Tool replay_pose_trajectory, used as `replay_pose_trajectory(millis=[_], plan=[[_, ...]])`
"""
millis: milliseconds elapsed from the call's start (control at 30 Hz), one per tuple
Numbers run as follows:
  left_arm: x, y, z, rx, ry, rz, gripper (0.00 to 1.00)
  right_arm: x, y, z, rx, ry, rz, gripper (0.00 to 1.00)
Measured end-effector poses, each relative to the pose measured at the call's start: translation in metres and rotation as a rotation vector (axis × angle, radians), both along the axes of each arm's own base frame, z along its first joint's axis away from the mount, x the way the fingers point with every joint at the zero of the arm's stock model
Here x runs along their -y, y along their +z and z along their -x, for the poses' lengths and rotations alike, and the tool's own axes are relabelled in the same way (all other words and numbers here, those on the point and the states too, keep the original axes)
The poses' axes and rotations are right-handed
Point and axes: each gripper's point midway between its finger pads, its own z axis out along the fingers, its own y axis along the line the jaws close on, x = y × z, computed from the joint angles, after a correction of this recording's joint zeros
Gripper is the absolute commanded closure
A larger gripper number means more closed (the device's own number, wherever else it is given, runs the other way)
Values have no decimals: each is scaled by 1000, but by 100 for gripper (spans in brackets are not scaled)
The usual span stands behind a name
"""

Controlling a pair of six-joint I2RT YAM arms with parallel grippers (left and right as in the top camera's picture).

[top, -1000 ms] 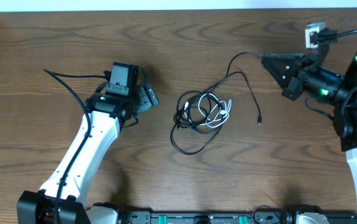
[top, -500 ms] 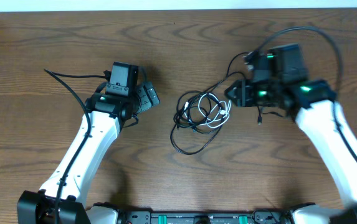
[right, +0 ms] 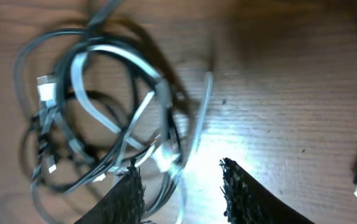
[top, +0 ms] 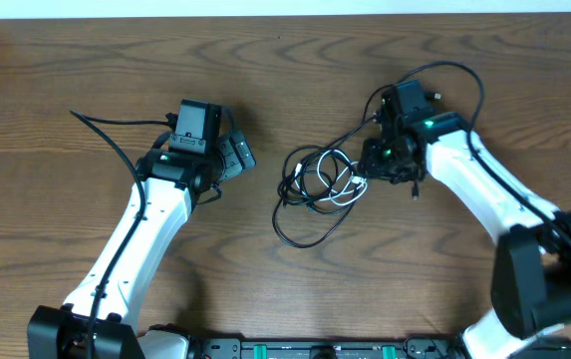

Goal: Untangle cables

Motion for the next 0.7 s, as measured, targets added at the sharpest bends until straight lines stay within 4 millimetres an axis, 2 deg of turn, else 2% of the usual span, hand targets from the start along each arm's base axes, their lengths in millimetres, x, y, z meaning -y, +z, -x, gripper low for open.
replay_pose_trajectory(millis=[133, 233, 267, 300, 600, 700], plan=[[0, 0, 0, 0, 0, 0, 2, -2, -24, -6, -29, -14, 5, 60], [0, 0, 0, 0, 0, 0, 2, -8, -26, -13, -10, -16, -24, 67], [0, 0, 0, 0, 0, 0, 2, -11, -25, -16, 4, -15, -40, 86], [0, 0, 0, 0, 0, 0, 2, -15, -22, -20, 20, -12, -62, 99], [0, 0, 0, 0, 0, 0, 2, -34, -13, -22, 48, 76, -162, 99], [0, 0, 0, 0, 0, 0, 2, -39, 3, -21, 90, 134, -192, 99]])
